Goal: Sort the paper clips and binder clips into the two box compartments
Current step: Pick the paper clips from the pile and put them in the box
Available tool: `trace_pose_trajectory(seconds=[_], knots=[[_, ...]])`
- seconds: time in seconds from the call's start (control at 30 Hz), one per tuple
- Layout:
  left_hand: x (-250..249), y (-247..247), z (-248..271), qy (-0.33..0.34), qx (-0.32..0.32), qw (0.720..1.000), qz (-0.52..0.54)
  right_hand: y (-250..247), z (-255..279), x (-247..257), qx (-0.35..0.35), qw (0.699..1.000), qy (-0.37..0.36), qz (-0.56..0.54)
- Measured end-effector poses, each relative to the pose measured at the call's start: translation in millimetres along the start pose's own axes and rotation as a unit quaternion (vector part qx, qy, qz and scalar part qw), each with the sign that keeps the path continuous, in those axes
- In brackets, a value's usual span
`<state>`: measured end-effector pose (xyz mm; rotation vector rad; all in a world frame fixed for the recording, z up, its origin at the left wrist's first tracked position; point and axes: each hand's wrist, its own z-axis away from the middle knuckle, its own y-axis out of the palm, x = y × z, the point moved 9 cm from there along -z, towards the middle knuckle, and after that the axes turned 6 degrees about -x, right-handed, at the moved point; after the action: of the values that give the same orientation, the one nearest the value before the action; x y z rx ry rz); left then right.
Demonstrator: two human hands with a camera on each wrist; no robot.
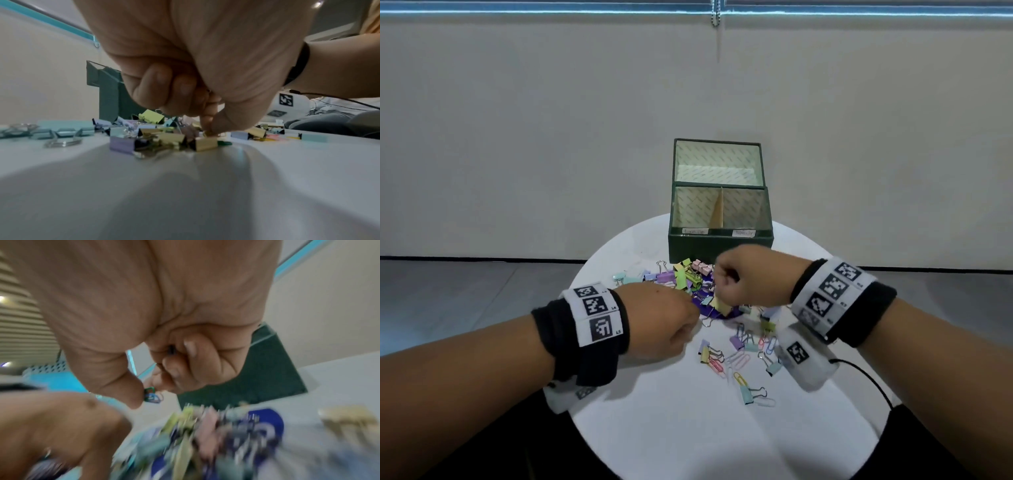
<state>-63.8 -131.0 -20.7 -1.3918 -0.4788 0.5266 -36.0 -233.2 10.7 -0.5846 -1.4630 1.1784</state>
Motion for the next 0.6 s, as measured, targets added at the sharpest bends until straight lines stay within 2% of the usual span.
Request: trace_pose_trajectory(seconds=[0.13,0.2,0.3,0.43,0.5,0.6], knots=[[8,-10,-8,-0.032,-0.02,0.999,0.037,-63,-26,-34,-0.137,0.988,0.049,-0.057],[17,-23,-19,-0.076,-0.041,0.985,0.15,-83,-39,-48,-0.188,0.978,0.071,-0.055],[37,-44,-38,-0.16,-0.107,0.93,0.313,-92,-58,-62,-0.188,0.977,0.099,-0.021],[55,-62,-68,-0.216,-0.147,0.89,0.374,-96,-63,-64,-0.163,0.98,0.1,-0.046],[62,-68,-84,-0.229,-0.156,0.871,0.405,-102,-55,-64,-0.192,0.973,0.087,-0.094],[63,-73,-105,-0.243,-0.152,0.856,0.43,-111,-34,-76,-0.298,0.937,0.073,-0.17]])
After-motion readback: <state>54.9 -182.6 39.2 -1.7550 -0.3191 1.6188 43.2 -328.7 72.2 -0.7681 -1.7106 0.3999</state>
